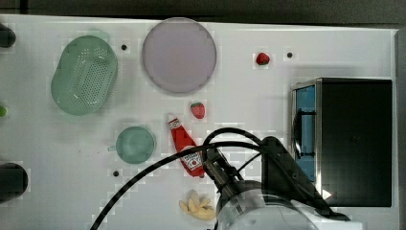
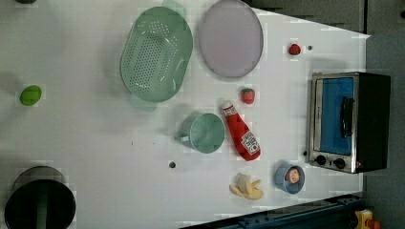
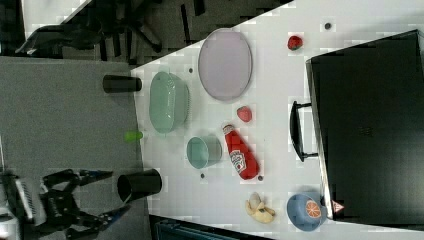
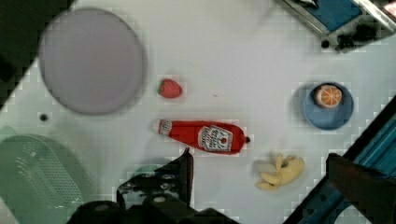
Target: Flap open oven.
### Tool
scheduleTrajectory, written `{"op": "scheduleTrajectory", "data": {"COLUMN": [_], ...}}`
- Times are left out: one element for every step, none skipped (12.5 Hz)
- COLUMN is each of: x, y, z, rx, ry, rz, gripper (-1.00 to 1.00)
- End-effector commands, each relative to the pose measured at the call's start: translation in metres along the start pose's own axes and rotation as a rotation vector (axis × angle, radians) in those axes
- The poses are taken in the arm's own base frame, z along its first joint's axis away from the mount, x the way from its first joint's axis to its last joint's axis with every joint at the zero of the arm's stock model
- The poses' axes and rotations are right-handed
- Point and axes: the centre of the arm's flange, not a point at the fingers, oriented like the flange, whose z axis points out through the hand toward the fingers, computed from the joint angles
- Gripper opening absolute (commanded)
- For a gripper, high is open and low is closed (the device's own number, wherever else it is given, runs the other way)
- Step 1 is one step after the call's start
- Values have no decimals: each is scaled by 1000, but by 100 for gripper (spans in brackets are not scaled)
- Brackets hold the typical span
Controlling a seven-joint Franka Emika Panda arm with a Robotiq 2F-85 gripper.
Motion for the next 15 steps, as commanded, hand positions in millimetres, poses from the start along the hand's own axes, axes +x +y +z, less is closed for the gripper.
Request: {"op": "scheduleTrajectory", "data": {"x": [16,16,17,18,21,25,30,37,45,54,65,78,91,103,114], "y": [-10,-10,-9,-8,-6,-2,3,10,18,27,36,45,53,61,68], "z": [45,45,46,47,49,52,56,60,66,72,77,83,88,94,103], "rx": [-78,-79,-81,-82,-84,-87,-89,-90,-89,-90,-89,-96,-110,-129,-145], "ry": [-67,-67,-67,-70,-74,-79,-89,-100,-111,-116,-108,-90,-68,-48,-41], "rz": [76,76,77,81,88,97,87,38,-41,-122,-200,-274,-344,-411,-475], "gripper": [40,15,-9,-32,-55,-65,-65,-65,-65,-65,-65,-65,-65,-65,-65]}}
